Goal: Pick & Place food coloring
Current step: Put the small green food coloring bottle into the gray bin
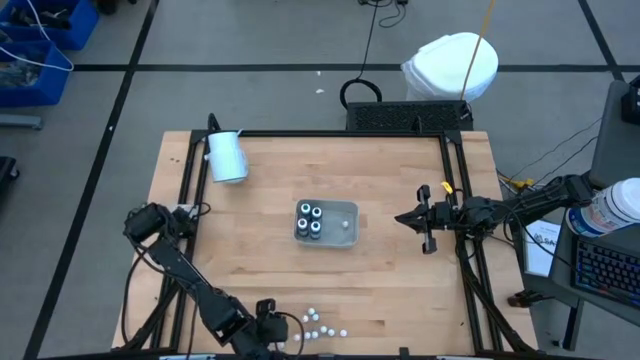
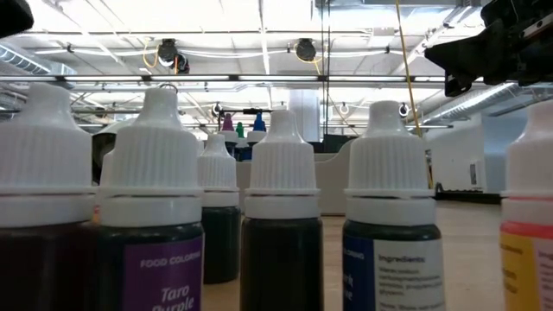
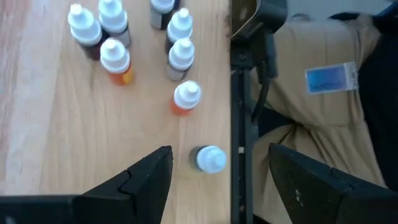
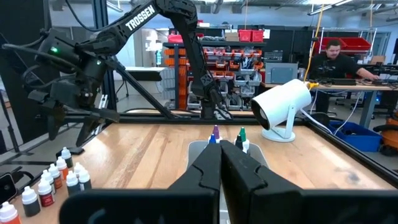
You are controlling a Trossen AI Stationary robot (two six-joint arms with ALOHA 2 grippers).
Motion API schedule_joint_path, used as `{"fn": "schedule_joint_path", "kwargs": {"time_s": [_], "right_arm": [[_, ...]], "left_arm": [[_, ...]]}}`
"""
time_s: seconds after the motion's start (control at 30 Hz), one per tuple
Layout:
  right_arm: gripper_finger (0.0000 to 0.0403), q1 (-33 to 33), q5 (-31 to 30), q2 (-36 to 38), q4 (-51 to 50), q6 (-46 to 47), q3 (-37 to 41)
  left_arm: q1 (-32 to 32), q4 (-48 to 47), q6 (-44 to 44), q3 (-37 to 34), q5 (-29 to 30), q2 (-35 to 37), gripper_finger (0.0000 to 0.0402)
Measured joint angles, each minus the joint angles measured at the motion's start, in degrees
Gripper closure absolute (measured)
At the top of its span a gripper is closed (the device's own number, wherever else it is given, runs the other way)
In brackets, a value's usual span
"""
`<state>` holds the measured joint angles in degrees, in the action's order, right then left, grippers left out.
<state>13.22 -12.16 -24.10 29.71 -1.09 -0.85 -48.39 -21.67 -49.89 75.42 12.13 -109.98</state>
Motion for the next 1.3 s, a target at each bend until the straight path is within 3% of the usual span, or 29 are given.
{"fn": "schedule_joint_path", "kwargs": {"time_s": [0.23, 0.67, 1.3], "right_arm": [[0.0403, 0.00, 0.00, -0.07, 0.01, 0.01, 0.00], [0.0403, 0.00, -0.01, -0.07, 0.02, 0.42, 0.00], [0.0403, -0.01, -0.01, -0.07, 0.02, 0.44, 0.00]], "left_arm": [[-0.14, 2.37, 0.36, 0.09, -2.05, -4.22, 0.0133], [0.35, 1.64, 0.48, 0.06, -2.60, -4.80, 0.0137], [1.24, -0.71, -0.97, 0.08, -3.07, -4.80, 0.0309]]}}
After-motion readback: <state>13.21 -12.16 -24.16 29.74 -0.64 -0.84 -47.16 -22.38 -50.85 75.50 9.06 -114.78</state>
